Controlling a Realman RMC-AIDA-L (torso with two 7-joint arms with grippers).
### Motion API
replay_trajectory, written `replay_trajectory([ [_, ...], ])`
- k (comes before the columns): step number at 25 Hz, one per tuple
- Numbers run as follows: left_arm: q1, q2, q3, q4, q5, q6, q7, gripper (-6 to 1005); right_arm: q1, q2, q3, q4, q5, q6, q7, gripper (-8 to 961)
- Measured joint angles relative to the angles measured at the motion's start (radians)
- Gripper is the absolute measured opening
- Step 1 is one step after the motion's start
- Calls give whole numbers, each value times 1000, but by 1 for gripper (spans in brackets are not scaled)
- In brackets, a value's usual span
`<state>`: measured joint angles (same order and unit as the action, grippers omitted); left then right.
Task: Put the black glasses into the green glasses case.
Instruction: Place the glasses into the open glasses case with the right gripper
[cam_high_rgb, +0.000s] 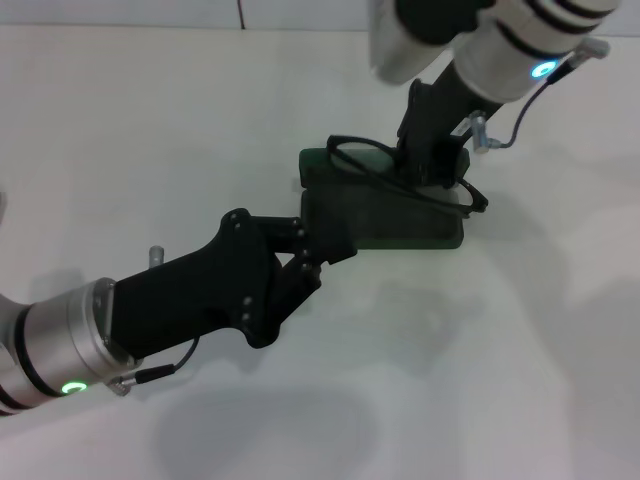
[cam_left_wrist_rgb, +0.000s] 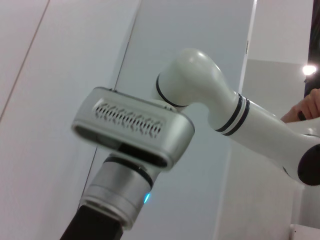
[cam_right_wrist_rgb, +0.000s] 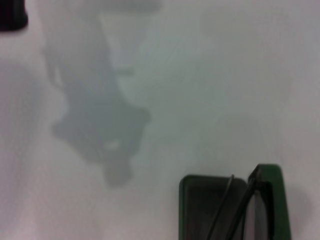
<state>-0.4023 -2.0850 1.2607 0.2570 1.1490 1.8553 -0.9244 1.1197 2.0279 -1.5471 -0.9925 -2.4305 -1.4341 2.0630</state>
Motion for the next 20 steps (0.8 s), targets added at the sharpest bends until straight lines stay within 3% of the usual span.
replay_trajectory([
  [6,13,-4,0,-3,0,-3,11,38,50,0,-132,84,0,52,-10,103],
  [20,50,-6,5,-30,-1,3,69,38,50,0,-351,66,0,207,-10,103],
])
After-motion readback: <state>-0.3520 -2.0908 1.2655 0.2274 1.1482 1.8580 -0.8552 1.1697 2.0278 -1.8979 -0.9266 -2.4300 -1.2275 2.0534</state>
